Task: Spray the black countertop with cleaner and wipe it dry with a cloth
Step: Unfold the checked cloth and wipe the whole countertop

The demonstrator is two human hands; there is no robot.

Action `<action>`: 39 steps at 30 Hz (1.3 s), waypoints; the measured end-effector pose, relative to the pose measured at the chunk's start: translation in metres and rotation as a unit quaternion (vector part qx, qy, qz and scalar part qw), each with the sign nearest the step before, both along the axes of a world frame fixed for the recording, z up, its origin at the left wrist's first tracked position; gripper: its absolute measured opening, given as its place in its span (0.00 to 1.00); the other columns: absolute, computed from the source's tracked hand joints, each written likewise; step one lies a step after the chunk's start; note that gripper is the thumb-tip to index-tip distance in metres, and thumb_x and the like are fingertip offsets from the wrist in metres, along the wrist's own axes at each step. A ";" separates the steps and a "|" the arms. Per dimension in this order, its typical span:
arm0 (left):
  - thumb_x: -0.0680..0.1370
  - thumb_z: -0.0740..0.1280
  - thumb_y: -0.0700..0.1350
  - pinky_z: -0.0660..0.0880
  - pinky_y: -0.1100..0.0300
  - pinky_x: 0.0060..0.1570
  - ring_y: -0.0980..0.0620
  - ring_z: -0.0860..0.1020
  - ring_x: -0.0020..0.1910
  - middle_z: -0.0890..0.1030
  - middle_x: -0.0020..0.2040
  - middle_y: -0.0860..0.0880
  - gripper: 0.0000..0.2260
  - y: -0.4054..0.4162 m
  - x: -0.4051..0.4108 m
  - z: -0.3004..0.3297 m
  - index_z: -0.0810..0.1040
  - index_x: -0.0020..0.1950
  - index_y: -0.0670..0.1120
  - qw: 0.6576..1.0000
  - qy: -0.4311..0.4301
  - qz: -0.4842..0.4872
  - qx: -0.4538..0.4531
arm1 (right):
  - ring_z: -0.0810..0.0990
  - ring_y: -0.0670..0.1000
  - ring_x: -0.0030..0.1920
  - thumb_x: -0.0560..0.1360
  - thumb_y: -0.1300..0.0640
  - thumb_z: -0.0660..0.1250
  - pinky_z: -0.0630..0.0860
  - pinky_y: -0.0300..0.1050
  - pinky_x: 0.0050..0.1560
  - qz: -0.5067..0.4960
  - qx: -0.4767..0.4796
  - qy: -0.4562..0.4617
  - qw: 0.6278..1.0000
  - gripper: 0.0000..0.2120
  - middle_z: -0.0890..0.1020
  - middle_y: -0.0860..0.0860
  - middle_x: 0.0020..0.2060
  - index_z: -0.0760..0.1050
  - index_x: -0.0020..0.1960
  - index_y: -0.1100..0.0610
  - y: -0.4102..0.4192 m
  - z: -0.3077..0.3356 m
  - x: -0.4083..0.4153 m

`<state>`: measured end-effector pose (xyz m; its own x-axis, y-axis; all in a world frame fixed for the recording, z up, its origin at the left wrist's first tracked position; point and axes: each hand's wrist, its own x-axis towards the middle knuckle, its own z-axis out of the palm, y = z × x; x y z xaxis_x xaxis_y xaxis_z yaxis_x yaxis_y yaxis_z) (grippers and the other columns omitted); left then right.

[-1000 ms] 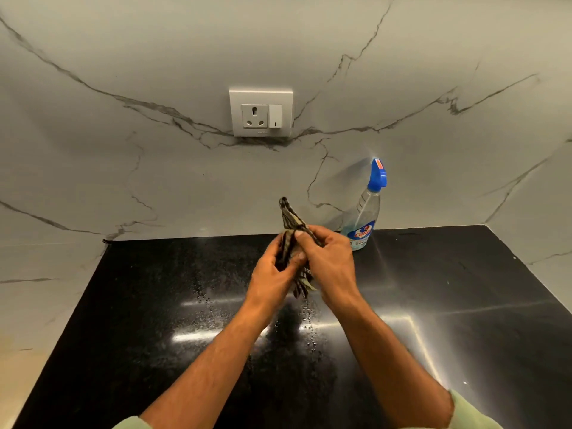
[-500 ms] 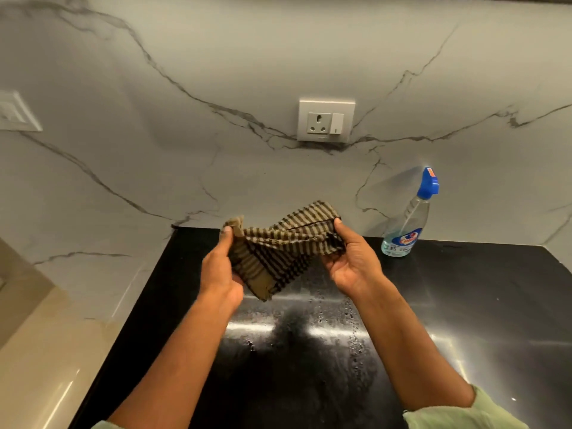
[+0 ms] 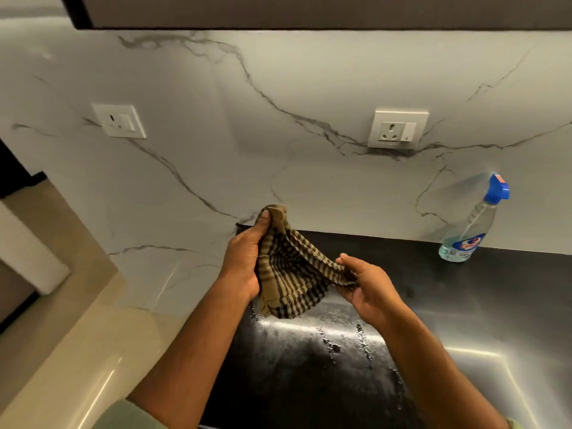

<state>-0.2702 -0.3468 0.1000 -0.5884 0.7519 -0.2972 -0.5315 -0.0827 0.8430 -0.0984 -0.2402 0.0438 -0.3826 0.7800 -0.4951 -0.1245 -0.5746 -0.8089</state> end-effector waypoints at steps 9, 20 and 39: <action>0.77 0.72 0.54 0.82 0.50 0.48 0.43 0.85 0.44 0.86 0.45 0.42 0.17 -0.022 -0.016 0.021 0.85 0.52 0.40 0.988 0.040 -0.147 0.008 | 0.76 0.47 0.67 0.75 0.48 0.74 0.76 0.49 0.67 0.123 0.337 -0.024 0.933 0.08 0.79 0.50 0.65 0.87 0.51 0.50 -0.061 0.011 -0.033; 0.81 0.68 0.51 0.78 0.61 0.49 0.55 0.84 0.47 0.87 0.43 0.51 0.10 -0.031 -0.049 0.054 0.87 0.48 0.49 0.943 0.326 -0.073 0.003 | 0.78 0.59 0.42 0.83 0.55 0.66 0.78 0.61 0.43 -0.013 0.464 -0.025 0.886 0.11 0.80 0.63 0.40 0.82 0.44 0.53 -0.038 0.072 -0.011; 0.83 0.65 0.44 0.80 0.64 0.46 0.59 0.81 0.43 0.83 0.44 0.52 0.05 -0.016 -0.033 0.060 0.81 0.51 0.49 0.931 0.359 0.006 0.074 | 0.83 0.36 0.52 0.75 0.47 0.74 0.79 0.30 0.51 0.094 0.621 -0.110 0.770 0.17 0.84 0.39 0.51 0.81 0.62 0.48 -0.001 0.128 0.001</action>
<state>-0.3028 -0.3629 0.1604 -0.6036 0.7461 0.2811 0.1649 -0.2281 0.9596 -0.0979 -0.2411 0.1717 -0.5605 0.6457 0.5186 0.0856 0.6680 -0.7392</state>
